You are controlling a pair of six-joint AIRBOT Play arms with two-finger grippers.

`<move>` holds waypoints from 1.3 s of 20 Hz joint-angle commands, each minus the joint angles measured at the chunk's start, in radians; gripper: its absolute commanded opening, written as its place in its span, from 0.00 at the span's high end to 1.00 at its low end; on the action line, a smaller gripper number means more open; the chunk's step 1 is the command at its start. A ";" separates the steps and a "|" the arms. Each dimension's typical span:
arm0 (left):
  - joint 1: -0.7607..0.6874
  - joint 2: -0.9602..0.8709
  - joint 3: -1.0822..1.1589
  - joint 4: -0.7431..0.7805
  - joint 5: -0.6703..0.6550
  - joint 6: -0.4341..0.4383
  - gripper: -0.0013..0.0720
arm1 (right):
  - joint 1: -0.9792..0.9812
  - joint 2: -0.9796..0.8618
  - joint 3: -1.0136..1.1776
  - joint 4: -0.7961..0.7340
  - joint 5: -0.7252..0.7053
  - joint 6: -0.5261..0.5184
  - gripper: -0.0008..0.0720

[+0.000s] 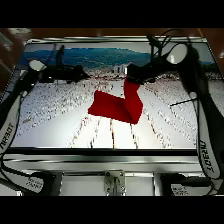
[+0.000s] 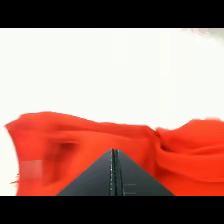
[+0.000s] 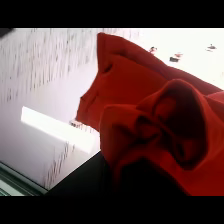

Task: Fold the shirts.

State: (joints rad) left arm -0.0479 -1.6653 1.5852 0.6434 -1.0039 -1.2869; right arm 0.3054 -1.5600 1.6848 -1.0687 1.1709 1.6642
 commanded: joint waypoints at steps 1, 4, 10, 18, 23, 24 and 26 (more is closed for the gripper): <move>0.251 0.161 0.000 0.091 -0.197 -0.005 0.92 | 0.156 -0.182 0.000 0.071 -0.239 0.023 0.89; 0.374 0.240 0.000 0.091 -0.340 0.026 0.92 | 0.226 -0.328 0.000 0.241 -0.394 0.026 0.81; 0.408 0.275 -0.002 0.091 -0.399 0.065 0.92 | 0.144 -0.350 0.001 0.368 -0.196 -0.031 0.18; 0.384 0.275 -0.002 0.091 -0.396 0.071 0.92 | -0.152 -0.206 -0.042 -0.290 0.444 0.037 0.16; 0.384 0.275 -0.002 0.091 -0.396 0.076 0.92 | -0.185 -0.220 -0.284 0.007 0.161 -0.025 0.06; 0.384 0.275 -0.002 0.090 -0.396 0.075 0.92 | -0.185 -0.237 -0.303 0.059 0.109 -0.023 0.06; 0.384 0.275 -0.002 0.090 -0.396 0.075 0.92 | -0.185 -0.280 -0.307 0.188 0.042 -0.066 0.06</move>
State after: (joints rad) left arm 0.3367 -1.3907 1.5833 0.7341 -1.3994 -1.2121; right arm 0.1310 -1.8038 1.4288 -1.0500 1.3388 1.6424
